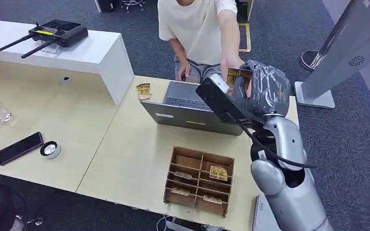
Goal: Pass the card to the sensor for recognition and then transmit it.
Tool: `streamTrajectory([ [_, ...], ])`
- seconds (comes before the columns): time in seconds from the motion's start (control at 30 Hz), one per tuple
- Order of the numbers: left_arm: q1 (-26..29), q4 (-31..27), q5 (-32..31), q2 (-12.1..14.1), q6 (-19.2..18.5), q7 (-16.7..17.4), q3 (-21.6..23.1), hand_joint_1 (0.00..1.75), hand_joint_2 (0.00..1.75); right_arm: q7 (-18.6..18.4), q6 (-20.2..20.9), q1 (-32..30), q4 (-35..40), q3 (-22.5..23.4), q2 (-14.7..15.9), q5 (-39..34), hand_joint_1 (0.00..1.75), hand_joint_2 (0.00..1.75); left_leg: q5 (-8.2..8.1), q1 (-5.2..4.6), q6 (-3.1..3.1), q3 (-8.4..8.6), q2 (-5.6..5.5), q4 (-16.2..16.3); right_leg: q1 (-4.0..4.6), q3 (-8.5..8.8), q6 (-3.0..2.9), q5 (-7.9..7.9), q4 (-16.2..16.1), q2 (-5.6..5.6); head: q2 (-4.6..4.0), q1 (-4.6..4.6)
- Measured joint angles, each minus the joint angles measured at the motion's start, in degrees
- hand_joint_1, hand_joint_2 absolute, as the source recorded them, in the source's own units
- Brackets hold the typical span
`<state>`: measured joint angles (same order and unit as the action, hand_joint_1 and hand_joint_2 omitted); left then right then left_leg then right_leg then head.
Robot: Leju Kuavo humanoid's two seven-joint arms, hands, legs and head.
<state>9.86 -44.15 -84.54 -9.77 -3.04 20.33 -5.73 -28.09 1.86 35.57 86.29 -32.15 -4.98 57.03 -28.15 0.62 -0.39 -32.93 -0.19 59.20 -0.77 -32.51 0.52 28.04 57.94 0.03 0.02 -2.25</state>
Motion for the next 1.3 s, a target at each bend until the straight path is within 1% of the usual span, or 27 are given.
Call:
streamTrajectory([
  [0.1,0.03,-0.17,0.20,0.26,-0.13,0.22,0.70,0.00,1.75,0.44,0.57,-0.04,-0.63,0.00,-0.37,0.32,1.75,1.75,0.00,0.00,0.00,0.00,0.00,0.00,0.00,0.00,0.00,0.00,0.00,0.00,0.00,0.00],
  [0.13,0.04,-0.20,0.22,0.33,-0.15,0.24,0.92,0.00,1.75,0.52,0.66,-0.04,-0.81,0.02,-0.50,0.35,0.52,1.75,0.00,0.00,0.00,0.00,0.00,0.00,0.00,0.00,0.00,0.00,0.00,0.00,0.00,0.00],
  [0.17,0.05,-0.22,0.28,0.33,-0.17,0.24,1.01,0.00,1.75,0.55,0.70,-0.04,-0.96,0.02,-0.63,0.35,0.00,1.75,0.00,0.00,0.00,0.00,0.00,0.00,0.00,0.00,0.00,0.00,0.00,0.00,0.00,0.00],
  [0.37,0.05,-0.26,0.94,0.55,-0.17,0.57,1.51,0.00,1.75,1.55,2.19,-0.19,-1.77,0.00,-0.81,0.15,0.00,1.75,0.00,0.00,0.00,0.00,0.00,0.00,0.00,0.00,0.00,0.00,0.00,0.00,0.00,0.00],
  [0.47,0.14,-0.44,1.16,0.74,-0.20,0.66,1.86,0.00,1.75,2.43,2.01,-0.69,-1.81,0.00,-0.83,-0.27,0.00,1.75,0.00,0.00,0.00,0.00,0.00,0.00,0.00,0.00,0.00,0.00,0.00,0.00,0.00,-0.02],
  [0.57,0.48,-0.87,1.90,0.79,-0.24,0.79,2.01,0.00,1.75,4.55,0.78,-2.28,-0.72,0.46,-1.25,-4.07,0.00,1.75,0.00,0.00,0.00,0.00,0.00,0.00,0.00,0.00,0.00,0.00,0.00,0.00,0.00,-0.02],
  [0.7,1.23,-1.42,2.79,0.81,-0.28,0.96,1.97,0.00,1.75,7.56,-1.90,-5.14,2.86,2.05,-2.23,-12.41,0.00,1.75,-0.01,0.00,0.00,-0.01,0.00,0.00,0.00,-0.02,0.00,0.01,-0.01,0.00,0.00,-0.02],
  [0.83,1.78,-1.73,3.28,0.79,-0.17,1.11,1.92,0.00,1.75,9.68,-4.50,-8.15,7.01,2.62,-2.62,-16.93,0.00,1.75,-0.01,0.00,0.00,-0.01,0.00,0.00,0.00,-0.03,0.00,0.01,-0.01,0.00,0.00,-0.02],
  [0.97,2.30,-2.21,4.69,0.74,0.24,0.66,1.35,0.00,1.75,10.79,-5.92,-10.91,10.62,2.80,-2.58,-19.45,0.00,1.75,-0.01,0.00,0.00,-0.01,0.00,0.00,0.00,-0.03,0.00,0.01,-0.01,0.01,0.00,0.00],
  [1.07,2.91,-2.78,7.92,0.15,0.77,-0.13,-0.48,0.00,1.75,11.52,-6.86,-12.78,12.81,2.82,-2.45,-20.66,0.00,1.75,-0.01,0.00,0.00,-0.01,0.01,0.00,0.00,-0.03,0.00,0.01,-0.01,0.01,0.00,-0.02],
  [1.13,3.42,-3.15,10.37,-0.65,0.90,-1.24,-3.01,0.00,1.75,12.02,-7.56,-14.05,14.18,2.82,-2.03,-21.42,0.00,1.75,-0.01,0.00,0.00,-0.01,0.01,0.00,0.00,-0.03,0.00,0.01,-0.01,0.01,0.00,0.00],
  [1.2,4.00,-3.39,13.00,-2.14,0.85,-2.71,-6.50,0.00,1.75,12.41,-8.15,-15.30,15.47,2.84,-1.40,-22.40,0.00,1.75,-0.01,-0.01,0.00,-0.01,0.01,0.00,0.00,-0.03,0.00,0.01,-0.02,0.02,0.00,0.00],
  [1.3,4.40,-3.61,14.88,-4.22,0.40,-4.13,-12.36,0.00,1.75,13.27,-8.83,-16.90,16.85,2.86,-0.09,-23.56,0.00,1.75,-0.02,-0.01,0.01,-0.02,0.01,0.00,-0.01,-0.03,0.00,0.01,-0.04,0.01,0.00,-0.02],
])
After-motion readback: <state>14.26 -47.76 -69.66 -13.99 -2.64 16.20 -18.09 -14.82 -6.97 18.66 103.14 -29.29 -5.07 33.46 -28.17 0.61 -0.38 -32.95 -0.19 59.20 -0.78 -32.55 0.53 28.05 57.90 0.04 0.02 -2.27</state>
